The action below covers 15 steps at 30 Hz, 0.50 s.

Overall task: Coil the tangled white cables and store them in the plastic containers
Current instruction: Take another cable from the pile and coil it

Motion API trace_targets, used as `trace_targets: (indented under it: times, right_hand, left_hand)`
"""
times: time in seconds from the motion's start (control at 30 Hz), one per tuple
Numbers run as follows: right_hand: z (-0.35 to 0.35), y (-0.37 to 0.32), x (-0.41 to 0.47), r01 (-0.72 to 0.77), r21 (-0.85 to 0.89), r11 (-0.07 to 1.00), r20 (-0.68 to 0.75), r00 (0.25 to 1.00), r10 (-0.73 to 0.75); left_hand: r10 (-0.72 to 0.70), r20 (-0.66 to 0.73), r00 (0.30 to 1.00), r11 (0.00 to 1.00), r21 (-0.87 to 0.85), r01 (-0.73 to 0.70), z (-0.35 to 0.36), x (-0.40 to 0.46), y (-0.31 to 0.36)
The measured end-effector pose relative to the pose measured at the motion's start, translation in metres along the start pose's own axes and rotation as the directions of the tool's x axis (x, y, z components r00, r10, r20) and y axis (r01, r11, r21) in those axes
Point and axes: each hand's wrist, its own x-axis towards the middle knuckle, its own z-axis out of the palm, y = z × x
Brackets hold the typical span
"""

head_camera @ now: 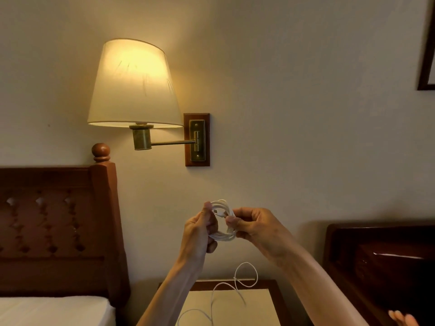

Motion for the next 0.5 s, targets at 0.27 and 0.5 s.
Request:
trace_targets:
  times: [0.27, 0.5]
  right_hand:
    - [-0.002, 0.01, 0.007, -0.056, 0.243, 0.969, -0.007, 0.998, 0.059]
    - [0.0, 0.009, 0.004, -0.019, 0.093, 0.995, -0.129, 0.991, 0.031]
  left_hand:
    - [0.079, 0.069, 0.994, 0.965, 0.246, -0.094, -0.01, 0.002, 0.001]
    - [0.712, 0.358, 0.604, 0.209, 0.713, -0.669, -0.026, 0.012, -0.003]
